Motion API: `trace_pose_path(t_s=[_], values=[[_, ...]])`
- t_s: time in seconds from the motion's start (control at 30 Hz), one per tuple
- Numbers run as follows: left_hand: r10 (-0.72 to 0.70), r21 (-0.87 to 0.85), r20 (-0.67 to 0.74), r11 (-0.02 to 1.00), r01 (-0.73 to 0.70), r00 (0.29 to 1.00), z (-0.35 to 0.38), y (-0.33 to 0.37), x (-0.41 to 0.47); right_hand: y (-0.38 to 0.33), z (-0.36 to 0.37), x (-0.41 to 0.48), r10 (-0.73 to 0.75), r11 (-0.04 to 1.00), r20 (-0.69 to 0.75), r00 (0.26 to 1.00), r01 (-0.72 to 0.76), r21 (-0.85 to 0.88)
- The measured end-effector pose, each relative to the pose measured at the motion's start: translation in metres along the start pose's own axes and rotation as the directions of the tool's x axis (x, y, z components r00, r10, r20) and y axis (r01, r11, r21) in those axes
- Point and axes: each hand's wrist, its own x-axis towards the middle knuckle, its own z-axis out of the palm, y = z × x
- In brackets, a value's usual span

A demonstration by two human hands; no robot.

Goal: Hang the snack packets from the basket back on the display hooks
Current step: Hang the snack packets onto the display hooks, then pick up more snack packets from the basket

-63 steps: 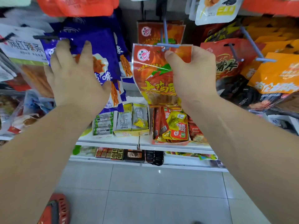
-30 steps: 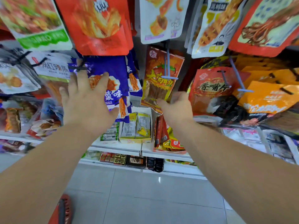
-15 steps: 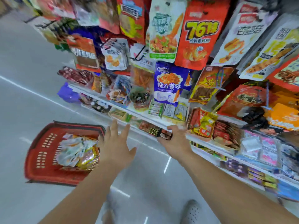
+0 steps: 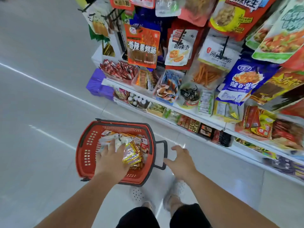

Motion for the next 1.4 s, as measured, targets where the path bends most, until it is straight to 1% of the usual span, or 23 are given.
trace_pose_path(t_s=[0.07, 0.2, 0.3, 0.47, 0.53, 0.7, 0.8, 0.87, 0.9, 0.93, 1.0, 1.07, 1.17, 1.27, 1.33, 1.4], values=[[-0.032, -0.033, 0.014, 0.999, 0.032, 0.999, 0.000, -0.022, 0.007, -0.016, 0.015, 0.006, -0.045, 0.998, 0.028, 0.999, 0.046, -0.042], [-0.083, -0.060, 0.015, 0.995, 0.084, 0.996, 0.009, -0.047, 0.018, -0.034, 0.041, 0.029, -0.111, 0.992, 0.116, 0.987, 0.117, -0.048], [-0.095, -0.091, 0.029, 0.991, 0.097, 0.995, 0.020, -0.052, 0.028, -0.037, 0.061, 0.050, -0.086, 0.991, 0.167, 0.982, 0.102, -0.088], [-0.031, -0.112, 0.125, 0.993, 0.045, 0.992, 0.053, -0.070, 0.070, -0.034, 0.105, 0.086, -0.019, 0.997, 0.149, 0.989, 0.029, -0.064], [-0.005, -0.100, 0.158, 0.995, 0.020, 0.988, 0.075, -0.085, 0.098, -0.029, 0.133, 0.107, 0.011, 0.999, 0.148, 0.989, -0.006, -0.034], [0.039, -0.040, 0.235, 0.999, -0.031, 0.971, 0.151, -0.136, 0.192, -0.017, 0.225, 0.179, 0.047, 0.999, 0.115, 0.992, -0.044, -0.033], [0.049, 0.006, 0.277, 0.999, -0.052, 0.960, 0.199, -0.167, 0.251, -0.005, 0.290, 0.228, 0.079, 0.997, 0.152, 0.985, -0.078, -0.011], [0.043, 0.056, 0.290, 0.997, -0.061, 0.956, 0.229, -0.186, 0.284, 0.005, 0.332, 0.259, 0.079, 0.996, 0.179, 0.981, -0.068, -0.066], [0.041, 0.085, 0.301, 0.994, -0.069, 0.953, 0.245, -0.194, 0.299, 0.009, 0.351, 0.273, 0.069, 0.989, 0.191, 0.979, -0.041, -0.143], [0.039, 0.111, 0.319, 0.991, -0.078, 0.947, 0.261, -0.200, 0.312, 0.013, 0.367, 0.287, 0.045, 0.966, 0.206, 0.977, 0.010, -0.258], [0.045, 0.134, 0.366, 0.986, -0.100, 0.930, 0.292, -0.209, 0.335, 0.018, 0.391, 0.313, -0.041, 0.860, 0.247, 0.968, 0.160, -0.485], [0.061, 0.126, 0.402, 0.985, -0.122, 0.914, 0.321, -0.212, 0.353, 0.026, 0.409, 0.337, -0.114, 0.754, 0.301, 0.947, 0.280, -0.594], [0.093, 0.129, 0.410, 0.979, -0.159, 0.907, 0.354, -0.212, 0.373, 0.040, 0.425, 0.364, -0.180, 0.622, 0.381, 0.907, 0.405, -0.670], [0.115, 0.128, 0.465, 0.972, -0.196, 0.878, 0.371, -0.212, 0.384, 0.049, 0.435, 0.378, -0.272, 0.480, 0.473, 0.838, 0.544, -0.688], [0.128, 0.088, 0.486, 0.977, -0.194, 0.865, 0.375, -0.212, 0.387, 0.051, 0.442, 0.383, -0.300, 0.386, 0.513, 0.804, 0.594, -0.706], [0.154, 0.049, 0.465, 0.979, -0.199, 0.872, 0.379, -0.214, 0.387, 0.048, 0.447, 0.386, -0.315, 0.323, 0.520, 0.794, 0.604, -0.728]])
